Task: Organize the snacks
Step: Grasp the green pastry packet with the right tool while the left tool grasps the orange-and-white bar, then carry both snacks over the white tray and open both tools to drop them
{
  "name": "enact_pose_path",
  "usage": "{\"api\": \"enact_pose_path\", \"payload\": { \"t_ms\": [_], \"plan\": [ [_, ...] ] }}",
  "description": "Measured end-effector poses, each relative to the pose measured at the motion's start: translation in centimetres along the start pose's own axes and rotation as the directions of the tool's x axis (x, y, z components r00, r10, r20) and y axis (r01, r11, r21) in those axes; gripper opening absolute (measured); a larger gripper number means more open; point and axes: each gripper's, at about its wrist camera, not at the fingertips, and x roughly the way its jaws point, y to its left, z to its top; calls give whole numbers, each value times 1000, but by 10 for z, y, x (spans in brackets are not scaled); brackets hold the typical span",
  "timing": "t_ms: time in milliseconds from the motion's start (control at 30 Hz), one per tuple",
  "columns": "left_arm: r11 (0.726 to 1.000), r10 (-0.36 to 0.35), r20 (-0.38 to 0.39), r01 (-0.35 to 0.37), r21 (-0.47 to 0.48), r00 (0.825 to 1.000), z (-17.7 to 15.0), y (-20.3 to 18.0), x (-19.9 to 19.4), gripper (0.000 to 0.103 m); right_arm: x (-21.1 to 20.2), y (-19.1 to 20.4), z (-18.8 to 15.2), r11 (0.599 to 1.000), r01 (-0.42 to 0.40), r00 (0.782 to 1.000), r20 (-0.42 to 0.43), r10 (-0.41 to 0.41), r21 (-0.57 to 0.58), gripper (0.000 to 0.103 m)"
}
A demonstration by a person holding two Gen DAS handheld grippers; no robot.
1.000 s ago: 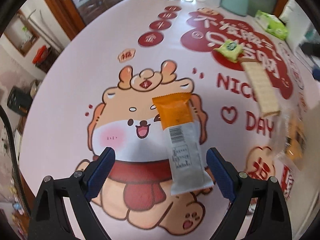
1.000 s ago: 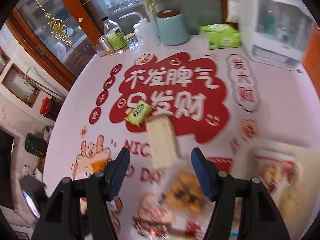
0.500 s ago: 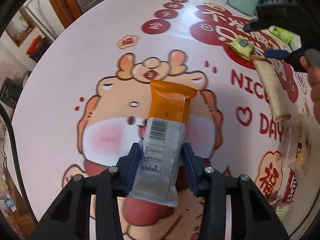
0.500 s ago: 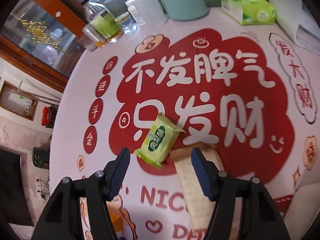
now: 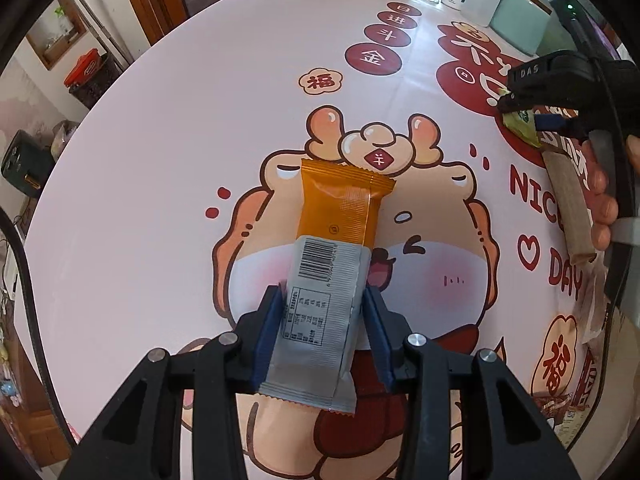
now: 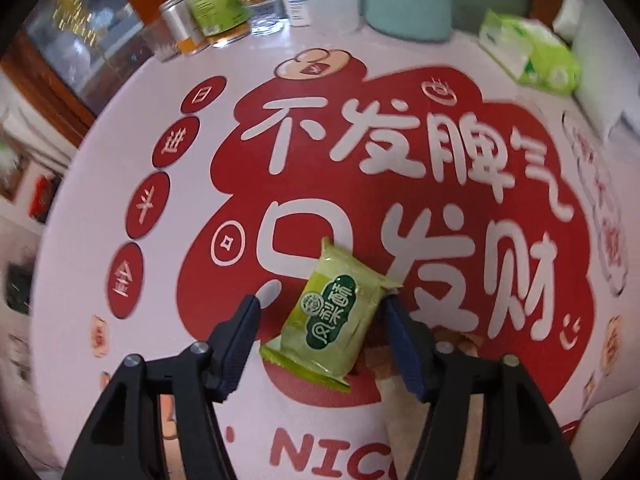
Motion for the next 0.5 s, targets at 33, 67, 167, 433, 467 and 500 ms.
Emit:
{"api": "enact_pose_path", "payload": {
  "t_ms": [33, 67, 167, 433, 467, 500],
  "plan": [
    [1000, 0, 6, 0, 3, 1000, 0, -1, -1, 37, -1, 3, -1, 1000, 18, 1000, 8, -18, -23, 40],
    [1000, 2, 9, -2, 6, 1000, 0, -2, -2, 37, -2, 7, -3, 999, 24, 1000, 10, -24, -44, 39],
    [1000, 0, 12, 0, 14, 1000, -2, -2, -6, 35, -4, 7, -9, 999, 15, 1000, 11, -15, -49, 37],
    [996, 1, 74, -7, 86, 997, -12, -15, -39, 30, -49, -3, -35, 995, -102, 994, 49, 102, -2, 37],
    [995, -4, 85, -4, 97, 996, -14, -18, -45, 30, -60, -7, -39, 992, -124, 990, 61, 124, 5, 37],
    [994, -11, 96, 1, 110, 995, -16, -22, -52, 30, -70, -10, -44, 990, -144, 987, 73, 143, 11, 37]
  ]
}}
